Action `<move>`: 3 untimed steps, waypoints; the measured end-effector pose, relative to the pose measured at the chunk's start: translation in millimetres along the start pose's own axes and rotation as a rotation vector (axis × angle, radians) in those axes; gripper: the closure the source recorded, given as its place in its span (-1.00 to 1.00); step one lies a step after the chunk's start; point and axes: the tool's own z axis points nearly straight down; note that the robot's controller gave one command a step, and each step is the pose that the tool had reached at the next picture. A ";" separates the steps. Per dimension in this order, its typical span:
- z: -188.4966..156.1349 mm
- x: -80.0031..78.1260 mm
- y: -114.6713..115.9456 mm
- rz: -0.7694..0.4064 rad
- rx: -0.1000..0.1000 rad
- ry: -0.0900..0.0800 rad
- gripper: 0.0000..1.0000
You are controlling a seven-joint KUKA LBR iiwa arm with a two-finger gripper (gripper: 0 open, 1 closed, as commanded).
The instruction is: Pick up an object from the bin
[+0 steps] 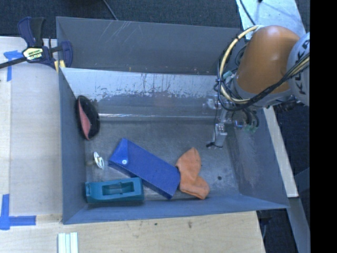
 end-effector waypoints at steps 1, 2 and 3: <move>30.0 23.5 17.1 -0.030 -0.005 0.012 -1.00; 67.2 27.9 15.2 -0.075 0.000 0.000 -1.00; 110.0 55.8 42.3 -0.329 -0.003 0.007 1.00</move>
Offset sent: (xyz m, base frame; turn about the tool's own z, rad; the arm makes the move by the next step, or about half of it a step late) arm -0.0331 0.0248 -0.0990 -0.1079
